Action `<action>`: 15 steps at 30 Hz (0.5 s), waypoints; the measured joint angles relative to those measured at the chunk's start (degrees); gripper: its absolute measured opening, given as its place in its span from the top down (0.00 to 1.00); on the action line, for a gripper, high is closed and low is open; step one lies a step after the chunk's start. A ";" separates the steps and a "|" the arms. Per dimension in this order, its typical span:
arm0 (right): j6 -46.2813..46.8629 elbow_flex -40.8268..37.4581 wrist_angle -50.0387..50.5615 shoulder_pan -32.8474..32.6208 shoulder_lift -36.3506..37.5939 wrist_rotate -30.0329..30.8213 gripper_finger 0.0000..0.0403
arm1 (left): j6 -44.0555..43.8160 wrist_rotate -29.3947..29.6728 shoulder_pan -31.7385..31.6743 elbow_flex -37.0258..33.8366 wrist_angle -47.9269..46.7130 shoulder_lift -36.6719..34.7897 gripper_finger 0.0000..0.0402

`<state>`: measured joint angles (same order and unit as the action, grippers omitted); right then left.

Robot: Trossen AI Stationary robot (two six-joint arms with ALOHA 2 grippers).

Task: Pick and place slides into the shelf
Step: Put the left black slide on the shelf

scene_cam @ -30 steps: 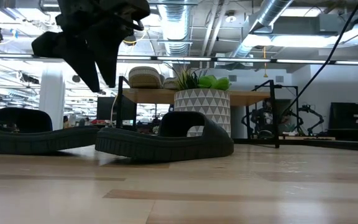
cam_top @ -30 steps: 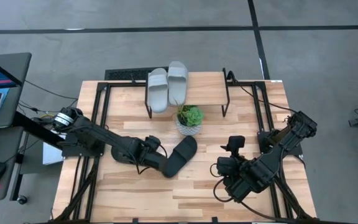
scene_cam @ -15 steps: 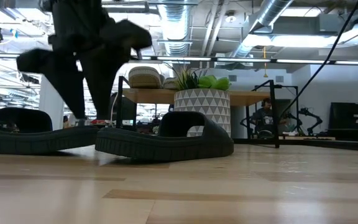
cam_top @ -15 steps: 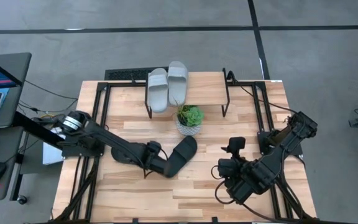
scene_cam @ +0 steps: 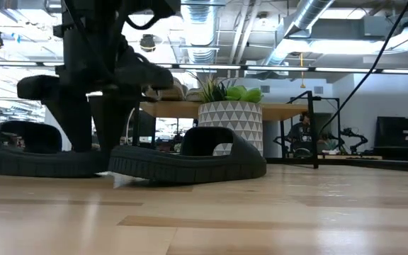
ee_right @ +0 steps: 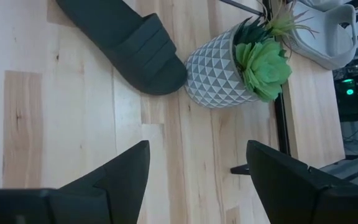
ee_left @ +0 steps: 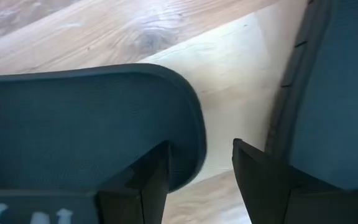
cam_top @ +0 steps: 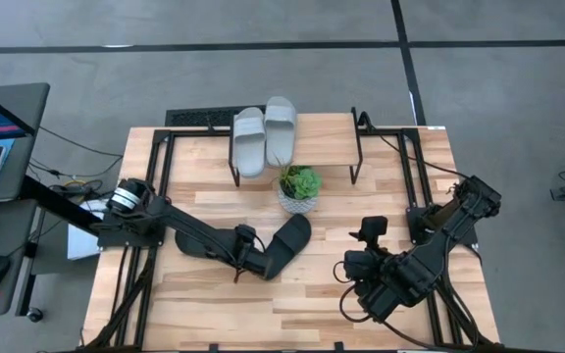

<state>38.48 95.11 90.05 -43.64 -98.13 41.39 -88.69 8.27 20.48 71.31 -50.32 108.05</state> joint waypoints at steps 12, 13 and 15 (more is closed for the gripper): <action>0.02 0.00 -0.03 0.00 0.00 0.00 0.35 | 0.94 0.20 -0.93 0.54 -0.03 4.91 0.59; 0.02 0.00 -0.03 0.00 0.00 0.00 0.35 | 1.10 0.36 -0.93 0.56 -0.01 5.31 0.59; 0.02 0.00 -0.04 0.00 0.00 0.00 0.35 | 1.13 0.71 -0.93 0.64 0.00 5.89 0.59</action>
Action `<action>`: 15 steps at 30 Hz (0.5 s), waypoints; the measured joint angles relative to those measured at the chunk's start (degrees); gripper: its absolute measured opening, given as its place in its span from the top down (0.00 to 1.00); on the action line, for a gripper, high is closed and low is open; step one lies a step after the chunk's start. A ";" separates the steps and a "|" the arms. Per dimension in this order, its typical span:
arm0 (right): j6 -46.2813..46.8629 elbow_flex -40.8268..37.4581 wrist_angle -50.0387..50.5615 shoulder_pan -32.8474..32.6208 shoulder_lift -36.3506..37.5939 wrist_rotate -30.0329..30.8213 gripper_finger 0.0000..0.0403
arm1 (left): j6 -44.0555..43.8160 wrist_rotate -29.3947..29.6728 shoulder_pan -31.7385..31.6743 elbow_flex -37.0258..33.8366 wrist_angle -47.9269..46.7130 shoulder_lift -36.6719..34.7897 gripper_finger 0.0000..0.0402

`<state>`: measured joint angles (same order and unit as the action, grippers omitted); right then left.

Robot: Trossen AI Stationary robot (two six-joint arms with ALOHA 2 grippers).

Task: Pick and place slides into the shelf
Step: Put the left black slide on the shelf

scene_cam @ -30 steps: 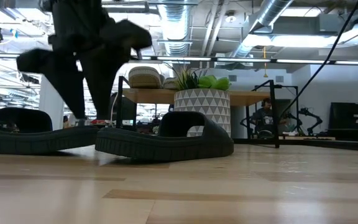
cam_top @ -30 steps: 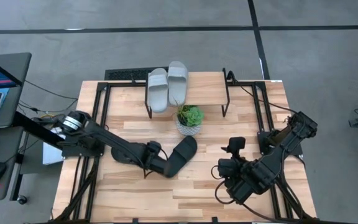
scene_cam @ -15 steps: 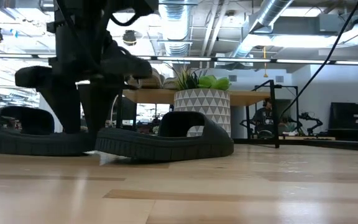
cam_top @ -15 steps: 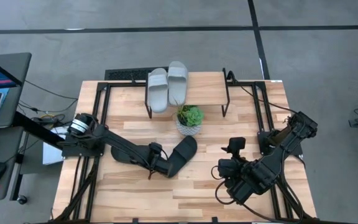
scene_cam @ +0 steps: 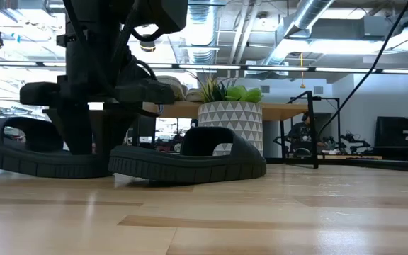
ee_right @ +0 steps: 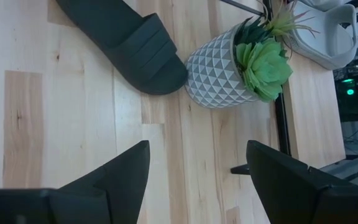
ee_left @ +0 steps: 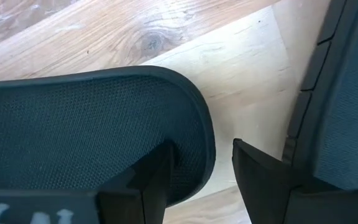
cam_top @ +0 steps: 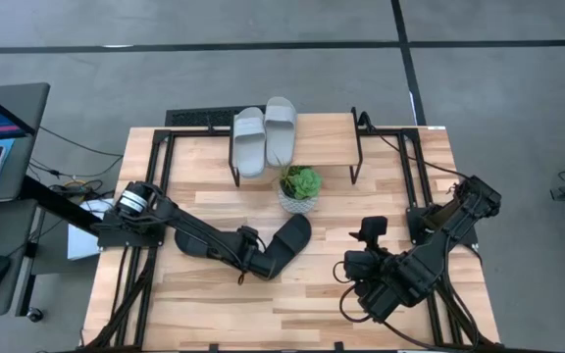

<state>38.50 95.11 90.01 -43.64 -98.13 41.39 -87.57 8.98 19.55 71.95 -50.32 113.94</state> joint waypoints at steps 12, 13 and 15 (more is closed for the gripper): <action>0.04 0.00 -0.01 0.00 0.00 0.00 0.35 | 4.94 3.89 0.44 0.01 -0.60 0.80 0.94; 0.04 0.00 0.01 0.00 0.00 0.00 0.35 | 5.25 4.13 0.55 0.01 -0.60 0.80 0.95; 0.04 0.00 -0.01 0.00 0.00 0.00 0.35 | 5.33 4.58 0.70 0.01 -0.58 0.80 0.96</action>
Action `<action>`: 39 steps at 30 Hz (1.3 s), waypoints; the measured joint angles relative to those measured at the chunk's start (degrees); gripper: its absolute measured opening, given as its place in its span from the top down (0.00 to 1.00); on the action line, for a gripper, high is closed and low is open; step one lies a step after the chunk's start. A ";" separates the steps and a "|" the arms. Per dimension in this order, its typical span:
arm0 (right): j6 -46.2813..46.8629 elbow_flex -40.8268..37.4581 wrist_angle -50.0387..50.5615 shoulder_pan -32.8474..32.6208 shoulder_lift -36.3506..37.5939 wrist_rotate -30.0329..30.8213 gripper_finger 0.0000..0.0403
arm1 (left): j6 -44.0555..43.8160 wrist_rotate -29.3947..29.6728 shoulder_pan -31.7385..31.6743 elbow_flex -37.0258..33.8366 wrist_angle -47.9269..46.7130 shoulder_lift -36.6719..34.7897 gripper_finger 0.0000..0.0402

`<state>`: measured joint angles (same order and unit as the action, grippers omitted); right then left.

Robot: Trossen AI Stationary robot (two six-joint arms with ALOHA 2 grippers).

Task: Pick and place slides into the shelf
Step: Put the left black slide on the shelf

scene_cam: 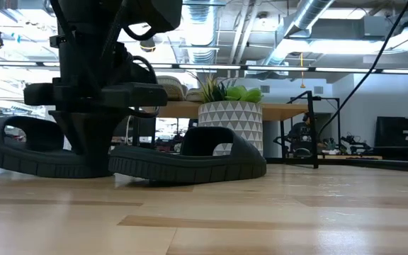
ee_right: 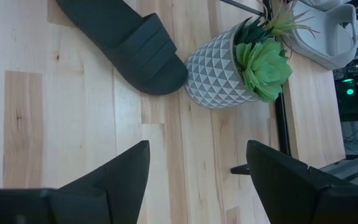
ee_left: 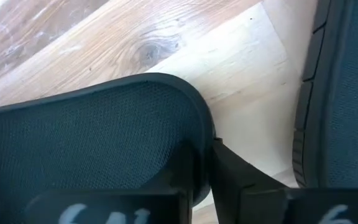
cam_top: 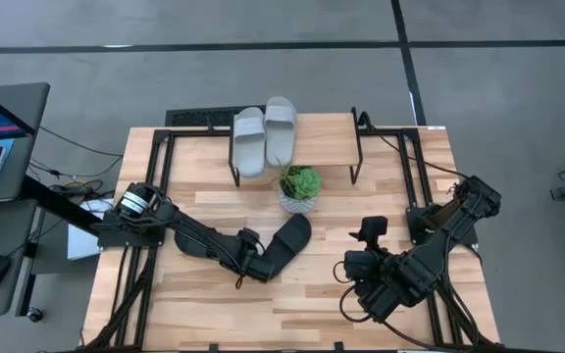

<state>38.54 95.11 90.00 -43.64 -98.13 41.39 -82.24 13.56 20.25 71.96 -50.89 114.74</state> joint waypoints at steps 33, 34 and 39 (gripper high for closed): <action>0.02 0.00 -0.08 0.39 0.00 0.00 0.35 | 0.18 -3.18 6.75 7.41 -11.63 1.75 0.99; 0.02 0.00 -0.09 0.39 0.00 0.00 0.35 | 0.03 -4.03 6.99 7.73 -12.56 1.75 0.99; 0.02 0.00 -0.09 0.39 0.00 0.00 0.35 | 0.09 -5.08 8.00 9.79 -16.66 1.79 0.99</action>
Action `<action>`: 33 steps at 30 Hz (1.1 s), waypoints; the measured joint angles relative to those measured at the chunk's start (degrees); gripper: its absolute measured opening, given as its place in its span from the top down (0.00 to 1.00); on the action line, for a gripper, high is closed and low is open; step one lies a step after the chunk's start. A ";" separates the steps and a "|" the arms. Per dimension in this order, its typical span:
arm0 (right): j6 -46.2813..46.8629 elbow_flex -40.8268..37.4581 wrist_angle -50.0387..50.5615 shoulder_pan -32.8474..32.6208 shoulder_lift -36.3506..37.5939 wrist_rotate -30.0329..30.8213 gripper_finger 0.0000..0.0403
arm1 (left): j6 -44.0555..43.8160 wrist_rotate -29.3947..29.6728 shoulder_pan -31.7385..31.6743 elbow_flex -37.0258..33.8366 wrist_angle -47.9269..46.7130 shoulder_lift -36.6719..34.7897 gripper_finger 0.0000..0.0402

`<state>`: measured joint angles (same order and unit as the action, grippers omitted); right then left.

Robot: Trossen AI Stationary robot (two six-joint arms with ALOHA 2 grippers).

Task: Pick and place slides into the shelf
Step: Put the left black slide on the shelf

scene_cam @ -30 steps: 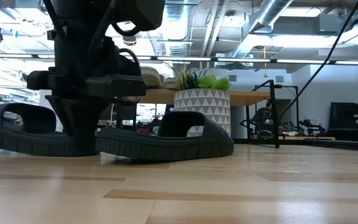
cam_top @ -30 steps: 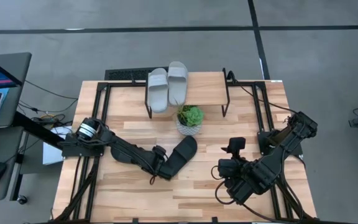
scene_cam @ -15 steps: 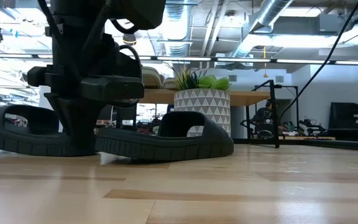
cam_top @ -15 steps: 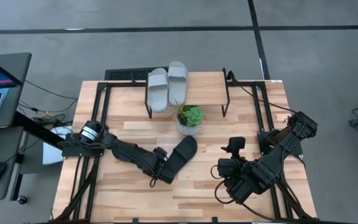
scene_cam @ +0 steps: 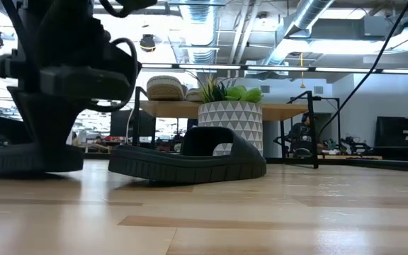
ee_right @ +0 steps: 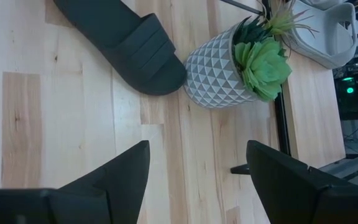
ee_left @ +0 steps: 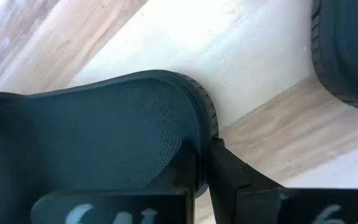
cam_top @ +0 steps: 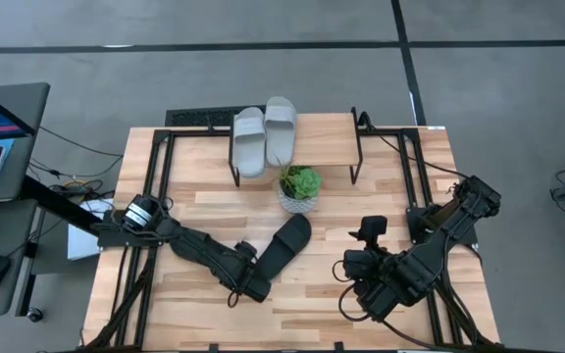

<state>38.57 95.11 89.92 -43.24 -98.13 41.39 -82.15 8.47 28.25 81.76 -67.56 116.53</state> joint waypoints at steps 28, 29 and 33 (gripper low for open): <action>0.00 -0.02 -0.06 0.00 0.00 -0.81 0.35 | 7.26 2.77 8.17 7.71 -13.60 -0.13 1.00; 0.01 -0.02 -0.05 0.00 0.00 -0.81 0.35 | 7.97 3.25 8.18 8.47 -14.21 -0.13 1.00; 0.27 -0.02 0.03 0.26 0.00 -0.81 0.35 | 11.34 5.97 7.70 11.63 -15.45 -0.15 1.00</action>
<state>38.83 95.09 89.95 -42.98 -98.13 40.58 -70.81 14.44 35.94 93.39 -83.01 116.38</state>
